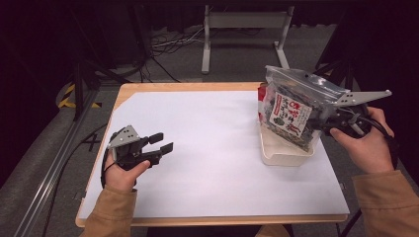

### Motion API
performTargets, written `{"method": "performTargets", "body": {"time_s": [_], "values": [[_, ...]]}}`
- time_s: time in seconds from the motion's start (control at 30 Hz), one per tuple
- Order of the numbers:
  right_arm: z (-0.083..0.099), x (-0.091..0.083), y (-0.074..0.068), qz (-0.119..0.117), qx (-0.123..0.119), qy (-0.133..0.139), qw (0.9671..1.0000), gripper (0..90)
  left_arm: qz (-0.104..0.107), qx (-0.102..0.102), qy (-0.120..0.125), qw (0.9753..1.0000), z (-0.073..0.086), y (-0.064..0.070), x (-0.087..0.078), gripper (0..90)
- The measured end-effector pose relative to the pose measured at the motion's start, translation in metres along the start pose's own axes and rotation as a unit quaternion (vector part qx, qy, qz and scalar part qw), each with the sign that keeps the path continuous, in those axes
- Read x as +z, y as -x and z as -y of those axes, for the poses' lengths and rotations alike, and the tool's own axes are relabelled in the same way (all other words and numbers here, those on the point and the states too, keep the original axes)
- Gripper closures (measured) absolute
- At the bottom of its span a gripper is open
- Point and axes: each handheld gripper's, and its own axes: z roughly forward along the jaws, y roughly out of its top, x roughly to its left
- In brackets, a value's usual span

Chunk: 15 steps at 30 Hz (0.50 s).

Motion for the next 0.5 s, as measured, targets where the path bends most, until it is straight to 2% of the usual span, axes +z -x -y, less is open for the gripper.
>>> {"method": "performTargets", "body": {"time_s": [0.27, 0.43, 0.5], "values": [[0.011, 0.021, 0.009, 0.000, 0.023, -0.024, 0.9995, 76.5, -0.002, -0.007, 0.002, 1.0000, 0.001, -0.001, -0.001, 43.7], [0.024, 0.046, 0.005, -0.003, 0.024, -0.046, 0.9986, 76.5, -0.002, -0.007, -0.001, 1.0000, 0.001, -0.001, 0.000, 42.2], [0.028, 0.050, 0.005, -0.009, 0.029, -0.049, 0.9983, 76.5, -0.003, -0.007, -0.001, 1.0000, 0.001, 0.000, 0.000, 42.0]]}}
